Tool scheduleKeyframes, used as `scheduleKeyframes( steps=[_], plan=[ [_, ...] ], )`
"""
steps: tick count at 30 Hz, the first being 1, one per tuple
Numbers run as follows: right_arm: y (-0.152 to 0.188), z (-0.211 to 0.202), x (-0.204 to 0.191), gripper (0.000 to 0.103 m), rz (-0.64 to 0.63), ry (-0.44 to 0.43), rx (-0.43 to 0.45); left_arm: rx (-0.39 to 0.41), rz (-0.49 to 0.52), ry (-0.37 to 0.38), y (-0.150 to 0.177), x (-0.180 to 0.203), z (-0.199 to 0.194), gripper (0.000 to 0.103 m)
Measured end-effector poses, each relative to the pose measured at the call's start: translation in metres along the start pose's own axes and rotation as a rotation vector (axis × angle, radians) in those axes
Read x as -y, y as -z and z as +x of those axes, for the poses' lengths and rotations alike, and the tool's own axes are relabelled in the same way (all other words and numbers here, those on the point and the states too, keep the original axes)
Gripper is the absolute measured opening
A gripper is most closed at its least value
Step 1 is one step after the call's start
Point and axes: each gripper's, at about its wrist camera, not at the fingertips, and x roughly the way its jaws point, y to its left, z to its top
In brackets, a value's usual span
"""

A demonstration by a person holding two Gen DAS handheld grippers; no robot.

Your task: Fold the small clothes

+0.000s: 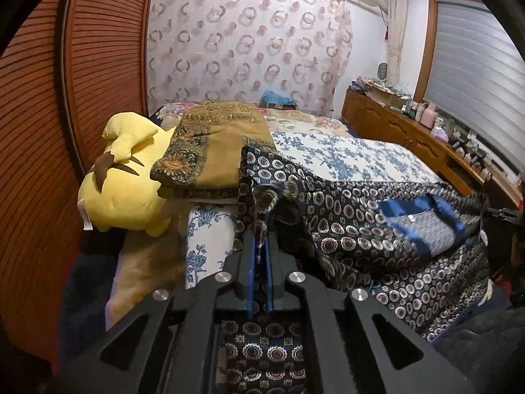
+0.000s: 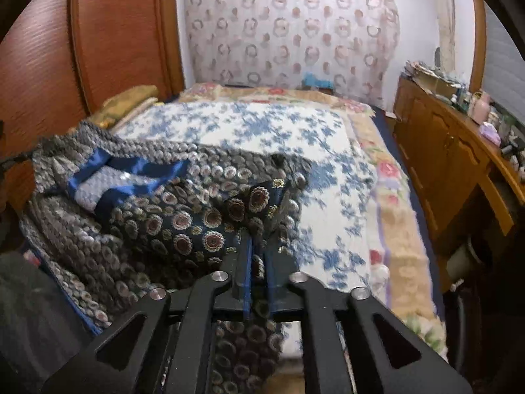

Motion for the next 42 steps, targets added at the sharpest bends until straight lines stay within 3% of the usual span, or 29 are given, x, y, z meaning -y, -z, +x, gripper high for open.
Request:
scheduleKeyframes(
  steps=[2,4,9,14,20,26,30,32,33,34,36,38,39,42],
  plan=[
    [-0.002,0.000,0.008,0.020,0.011,0.019,-0.002,0.025,0.011,-0.028,-0.006,-0.002,-0.004,0.020],
    [-0.007,0.001,0.013,0.042,0.020,0.040,0.011,0.035,0.028,-0.039,-0.013,-0.003,-0.004,0.033],
    [-0.035,0.018,0.021,0.052,-0.003,0.058,0.043,0.022,0.086,-0.021,-0.044,-0.001,0.016,0.050],
    [-0.062,0.065,0.031,0.058,-0.006,0.044,0.016,-0.019,0.110,0.001,-0.069,0.005,0.057,0.051],
    [-0.076,0.127,0.048,0.059,0.016,0.026,-0.096,-0.099,0.114,-0.014,-0.085,0.004,0.117,0.051],
    [-0.076,0.159,0.050,0.060,0.016,0.003,-0.168,-0.187,0.103,-0.048,-0.085,-0.004,0.153,0.051],
    [-0.077,0.160,0.041,0.060,-0.017,-0.029,-0.159,-0.196,0.082,-0.048,-0.080,-0.006,0.156,0.051],
    [-0.077,0.160,0.035,0.055,-0.033,-0.033,-0.157,-0.177,0.100,-0.050,-0.078,-0.002,0.152,0.051],
    [-0.077,0.160,0.033,0.043,-0.035,-0.041,-0.156,-0.171,0.121,-0.039,-0.077,0.002,0.150,0.050],
    [-0.077,0.159,0.030,0.029,-0.046,-0.061,-0.156,-0.172,0.131,-0.021,-0.076,0.005,0.149,0.041],
    [-0.077,0.156,0.024,0.013,-0.074,-0.085,-0.158,-0.177,0.153,0.004,-0.077,0.012,0.148,0.035],
    [-0.075,0.154,0.018,0.008,-0.097,-0.098,-0.158,-0.179,0.179,0.005,-0.076,0.018,0.147,0.017],
    [-0.075,0.151,0.015,0.007,-0.112,-0.103,-0.150,-0.181,0.178,0.011,-0.076,0.020,0.145,0.001],
    [-0.077,0.134,0.011,0.005,-0.108,-0.102,-0.085,-0.122,0.177,0.042,-0.082,0.027,0.125,0.001]
  ],
)
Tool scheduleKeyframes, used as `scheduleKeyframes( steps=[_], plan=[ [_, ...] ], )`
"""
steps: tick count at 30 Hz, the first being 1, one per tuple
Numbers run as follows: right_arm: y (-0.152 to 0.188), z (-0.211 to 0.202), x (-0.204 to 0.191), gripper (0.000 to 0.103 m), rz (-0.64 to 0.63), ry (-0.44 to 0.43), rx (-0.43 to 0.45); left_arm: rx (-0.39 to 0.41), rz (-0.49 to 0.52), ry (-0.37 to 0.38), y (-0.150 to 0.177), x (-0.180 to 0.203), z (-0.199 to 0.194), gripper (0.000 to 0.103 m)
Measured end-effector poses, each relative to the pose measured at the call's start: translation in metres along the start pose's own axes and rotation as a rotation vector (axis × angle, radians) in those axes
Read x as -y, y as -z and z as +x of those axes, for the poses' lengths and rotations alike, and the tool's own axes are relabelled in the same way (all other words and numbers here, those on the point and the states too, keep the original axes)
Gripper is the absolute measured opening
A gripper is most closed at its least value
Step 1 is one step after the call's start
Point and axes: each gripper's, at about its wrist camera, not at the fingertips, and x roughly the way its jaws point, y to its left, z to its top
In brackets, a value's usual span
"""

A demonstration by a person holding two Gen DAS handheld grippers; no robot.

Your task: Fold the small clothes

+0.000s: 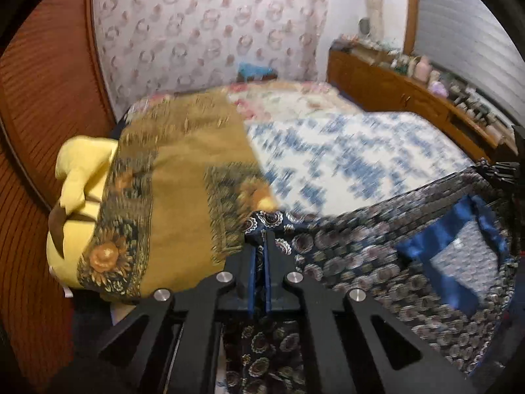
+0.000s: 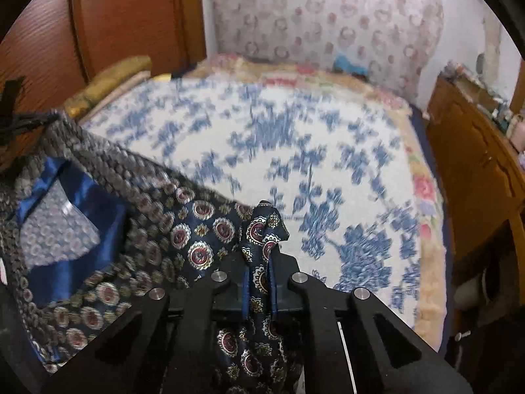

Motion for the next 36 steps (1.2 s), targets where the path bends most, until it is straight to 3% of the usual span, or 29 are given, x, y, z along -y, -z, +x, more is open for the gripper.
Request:
scheduleKeyframes(
  steps=[9,15,18,21,23,24,25,27,30,36],
  plan=[
    [-0.038,-0.118,-0.002,0.004,0.033,0.068,0.314,0.332,-0.029,0.063,-0.064,0.014,-0.123,0.001],
    [-0.095,-0.184,0.000,0.004,-0.009,0.144,0.443,0.422,-0.068,0.002,-0.118,-0.009,-0.144,0.001],
    [-0.127,-0.187,0.012,0.004,-0.013,0.199,0.448,0.386,-0.078,-0.032,-0.134,-0.025,-0.118,0.001],
    [-0.150,-0.152,0.029,0.006,-0.008,0.212,0.383,0.277,-0.090,-0.053,-0.139,-0.039,-0.061,0.005],
    [-0.158,-0.106,0.044,0.023,0.021,0.238,0.271,0.175,-0.084,-0.079,-0.136,-0.048,-0.014,0.008],
    [-0.159,-0.086,0.051,0.041,0.036,0.259,0.222,0.132,-0.089,-0.080,-0.132,-0.050,0.005,0.010],
    [-0.159,-0.064,0.057,0.050,0.052,0.286,0.170,0.097,-0.094,-0.074,-0.126,-0.054,0.021,0.013],
    [-0.152,-0.021,0.069,0.051,0.089,0.327,0.083,0.072,-0.094,-0.080,-0.111,-0.056,0.037,0.018],
    [-0.132,0.007,0.072,0.051,0.122,0.323,0.047,0.059,-0.101,-0.063,-0.091,-0.054,0.043,0.036],
    [-0.096,0.011,0.058,0.051,0.100,0.257,0.033,0.054,-0.061,-0.047,-0.054,-0.035,0.024,0.038]
  ],
)
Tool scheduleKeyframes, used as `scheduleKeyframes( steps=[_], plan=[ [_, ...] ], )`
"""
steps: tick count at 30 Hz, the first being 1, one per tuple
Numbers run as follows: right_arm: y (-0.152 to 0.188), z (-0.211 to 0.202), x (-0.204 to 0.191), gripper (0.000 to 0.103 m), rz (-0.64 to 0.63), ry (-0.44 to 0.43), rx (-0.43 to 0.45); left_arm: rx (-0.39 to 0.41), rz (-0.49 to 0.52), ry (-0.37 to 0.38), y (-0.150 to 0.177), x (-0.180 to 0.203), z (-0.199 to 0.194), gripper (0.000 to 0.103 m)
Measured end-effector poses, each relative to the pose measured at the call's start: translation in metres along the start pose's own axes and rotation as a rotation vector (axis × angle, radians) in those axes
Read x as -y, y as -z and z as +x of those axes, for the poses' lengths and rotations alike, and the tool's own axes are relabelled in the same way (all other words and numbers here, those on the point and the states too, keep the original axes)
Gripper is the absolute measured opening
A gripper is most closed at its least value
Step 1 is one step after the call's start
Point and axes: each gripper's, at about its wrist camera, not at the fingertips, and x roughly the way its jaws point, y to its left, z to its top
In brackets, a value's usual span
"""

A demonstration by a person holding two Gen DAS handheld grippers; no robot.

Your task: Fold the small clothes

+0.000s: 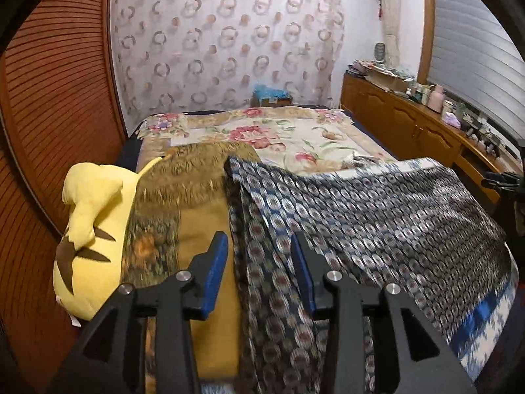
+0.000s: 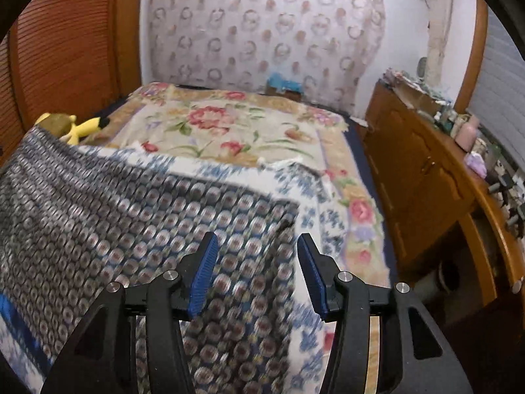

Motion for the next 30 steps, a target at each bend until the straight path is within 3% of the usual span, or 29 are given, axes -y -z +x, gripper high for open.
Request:
scheduleKeyframes(
  steps=[8,20,23,26,30],
  plan=[
    [0.059,-0.027,-0.008,0.051,0.030,-0.036,-0.007,0.011,0.015,0.004,0.044,0.016,-0.029,0.038],
    [0.114,-0.044,0.001,0.049,0.071,-0.023,-0.063,-0.027,-0.009,-0.036,0.084,0.014,-0.028,0.038],
    [0.121,-0.044,-0.001,0.033,0.066,-0.035,-0.077,-0.035,-0.026,-0.036,0.090,0.010,-0.025,0.038],
    [0.128,-0.043,-0.006,0.008,0.039,-0.041,-0.084,-0.045,-0.034,-0.043,0.094,0.007,-0.022,0.038],
    [0.125,-0.060,-0.011,0.001,0.034,-0.058,-0.020,-0.051,-0.037,-0.043,0.097,0.008,-0.019,0.038]
  ],
)
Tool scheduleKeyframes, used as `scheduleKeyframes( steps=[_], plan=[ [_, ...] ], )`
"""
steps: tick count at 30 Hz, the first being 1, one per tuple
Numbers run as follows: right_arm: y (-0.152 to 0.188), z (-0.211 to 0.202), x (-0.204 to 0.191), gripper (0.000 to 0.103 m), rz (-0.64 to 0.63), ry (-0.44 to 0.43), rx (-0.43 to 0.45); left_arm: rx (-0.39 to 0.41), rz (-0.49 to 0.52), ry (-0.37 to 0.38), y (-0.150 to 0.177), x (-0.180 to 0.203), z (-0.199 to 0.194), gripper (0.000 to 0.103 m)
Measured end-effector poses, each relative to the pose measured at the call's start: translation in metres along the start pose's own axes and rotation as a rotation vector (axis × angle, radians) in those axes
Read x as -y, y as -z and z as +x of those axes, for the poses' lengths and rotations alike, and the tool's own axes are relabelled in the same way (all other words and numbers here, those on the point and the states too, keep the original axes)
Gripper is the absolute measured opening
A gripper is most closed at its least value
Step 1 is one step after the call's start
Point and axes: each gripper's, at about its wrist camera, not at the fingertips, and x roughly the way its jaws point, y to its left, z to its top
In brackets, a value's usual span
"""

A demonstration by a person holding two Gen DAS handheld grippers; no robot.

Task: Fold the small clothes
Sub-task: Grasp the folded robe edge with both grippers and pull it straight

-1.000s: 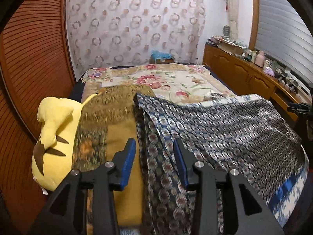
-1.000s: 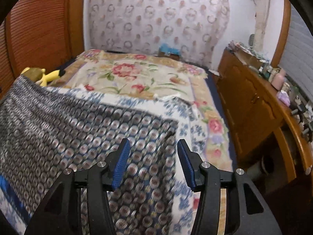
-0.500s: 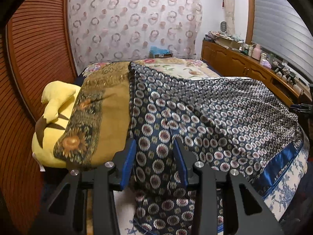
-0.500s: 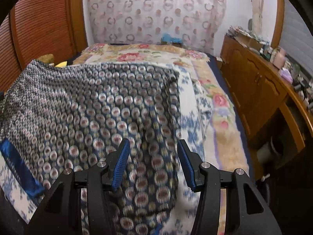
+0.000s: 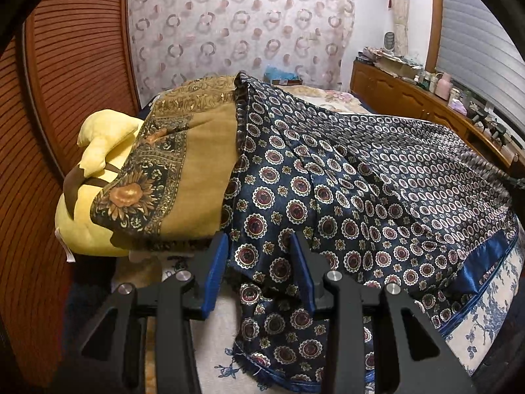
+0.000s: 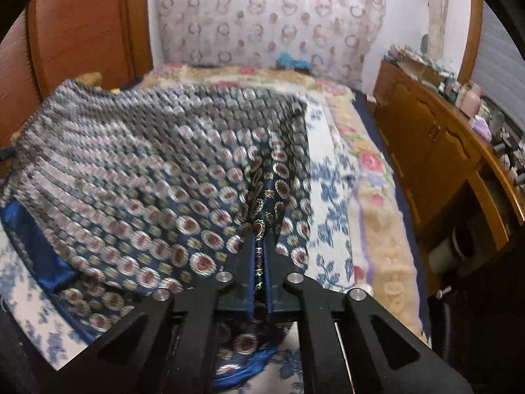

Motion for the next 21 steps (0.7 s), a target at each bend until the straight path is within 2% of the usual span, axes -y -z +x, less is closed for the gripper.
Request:
scheduleKeyframes(
  steps=[2,4,8,9,10,11,13,18,21],
  plan=[
    [-0.002,-0.018,-0.001,0.000,0.007,0.015,0.050,0.002,0.003,0.000,0.000,0.001,0.000,0.038],
    [-0.001,-0.027,-0.001,0.000,0.014,0.026,0.062,0.005,0.003,0.001,0.000,0.000,0.000,0.038],
    [0.008,-0.019,0.000,0.000,0.011,0.037,0.017,0.015,-0.003,0.006,0.000,-0.002,0.001,0.038],
    [0.010,-0.015,0.001,0.000,0.015,0.044,0.005,0.016,-0.010,0.012,0.001,-0.003,0.001,0.033],
    [0.012,-0.011,0.003,0.000,0.022,0.044,-0.002,0.013,-0.017,0.017,0.000,-0.005,0.002,0.022],
    [0.013,-0.008,0.005,0.000,0.035,0.039,-0.008,0.010,-0.025,0.022,0.000,-0.006,0.003,0.018],
    [0.014,-0.004,0.007,0.000,0.051,0.026,-0.014,0.010,-0.032,0.036,0.000,-0.007,0.002,0.001],
    [0.015,-0.003,0.008,0.000,0.050,0.026,-0.001,0.081,-0.041,0.068,-0.003,-0.002,-0.027,0.000],
    [0.012,-0.007,0.010,0.000,0.055,0.031,0.012,0.090,-0.039,0.081,-0.004,0.003,-0.042,0.000]
  ],
)
